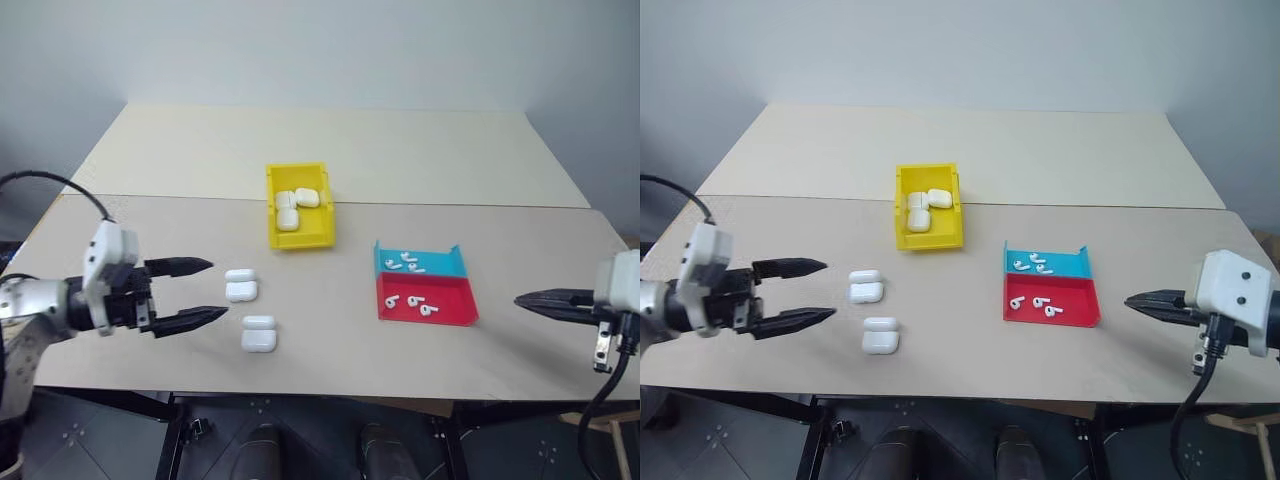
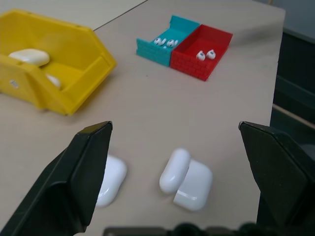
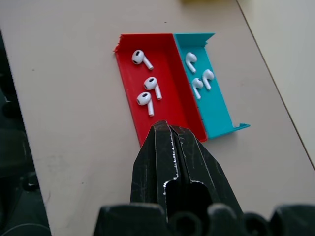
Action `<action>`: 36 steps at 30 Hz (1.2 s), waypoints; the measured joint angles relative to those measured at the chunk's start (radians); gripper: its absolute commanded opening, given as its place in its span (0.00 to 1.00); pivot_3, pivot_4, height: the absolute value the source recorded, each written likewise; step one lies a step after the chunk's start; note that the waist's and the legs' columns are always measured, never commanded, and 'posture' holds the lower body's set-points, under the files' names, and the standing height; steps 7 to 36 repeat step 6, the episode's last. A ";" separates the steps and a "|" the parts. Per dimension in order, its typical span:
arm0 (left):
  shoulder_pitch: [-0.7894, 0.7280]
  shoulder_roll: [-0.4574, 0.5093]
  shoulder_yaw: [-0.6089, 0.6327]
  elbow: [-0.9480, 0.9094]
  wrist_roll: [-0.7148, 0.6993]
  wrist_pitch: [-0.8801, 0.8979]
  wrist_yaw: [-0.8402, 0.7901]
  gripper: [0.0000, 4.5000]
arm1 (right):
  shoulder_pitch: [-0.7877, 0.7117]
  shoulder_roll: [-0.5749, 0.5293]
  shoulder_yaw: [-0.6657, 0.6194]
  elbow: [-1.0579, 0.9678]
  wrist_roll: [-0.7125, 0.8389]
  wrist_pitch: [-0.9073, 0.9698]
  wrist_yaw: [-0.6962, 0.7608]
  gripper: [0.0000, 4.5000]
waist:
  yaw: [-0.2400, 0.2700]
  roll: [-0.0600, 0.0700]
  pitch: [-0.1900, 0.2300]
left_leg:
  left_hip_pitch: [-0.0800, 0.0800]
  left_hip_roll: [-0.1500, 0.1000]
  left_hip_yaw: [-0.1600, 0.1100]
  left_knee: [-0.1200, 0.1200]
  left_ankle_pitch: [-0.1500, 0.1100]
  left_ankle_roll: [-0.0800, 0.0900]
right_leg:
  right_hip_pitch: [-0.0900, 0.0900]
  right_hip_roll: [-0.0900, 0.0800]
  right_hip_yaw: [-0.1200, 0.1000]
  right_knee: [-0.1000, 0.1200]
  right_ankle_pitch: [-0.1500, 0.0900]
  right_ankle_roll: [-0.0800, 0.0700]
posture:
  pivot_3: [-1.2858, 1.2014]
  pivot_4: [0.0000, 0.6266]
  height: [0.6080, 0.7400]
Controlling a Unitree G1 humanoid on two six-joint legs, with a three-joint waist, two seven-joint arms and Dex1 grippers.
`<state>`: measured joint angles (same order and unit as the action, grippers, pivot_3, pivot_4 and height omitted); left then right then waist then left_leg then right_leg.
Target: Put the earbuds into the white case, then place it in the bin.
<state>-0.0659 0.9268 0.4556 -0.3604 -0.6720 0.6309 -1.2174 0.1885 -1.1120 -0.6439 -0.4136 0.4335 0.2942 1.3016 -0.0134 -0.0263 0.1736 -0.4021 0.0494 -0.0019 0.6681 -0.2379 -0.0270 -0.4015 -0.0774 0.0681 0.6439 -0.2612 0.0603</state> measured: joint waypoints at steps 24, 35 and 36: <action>0.002 0.009 0.052 -0.055 -0.042 0.010 0.058 0.99 | -0.032 0.000 0.011 0.015 0.000 -0.007 0.005 0.00 | -0.001 0.000 0.000 | 0.000 0.000 0.000 0.000 0.000 0.000 | 0.000 0.000 0.000 0.000 0.000 0.000 | 0.52 0.24 1.00; 0.002 0.009 0.052 -0.055 -0.042 0.010 0.058 0.99 | -0.032 0.000 0.011 0.015 0.000 -0.007 0.005 0.00 | -0.001 0.000 0.000 | 0.000 0.000 0.000 0.000 0.000 0.000 | 0.000 0.000 0.000 0.000 0.000 0.000 | 0.52 0.24 1.00; 0.002 0.009 0.052 -0.055 -0.042 0.010 0.058 0.99 | -0.032 0.000 0.011 0.015 0.000 -0.007 0.005 0.00 | -0.001 0.000 0.000 | 0.000 0.000 0.000 0.000 0.000 0.000 | 0.000 0.000 0.000 0.000 0.000 0.000 | 0.52 0.24 1.00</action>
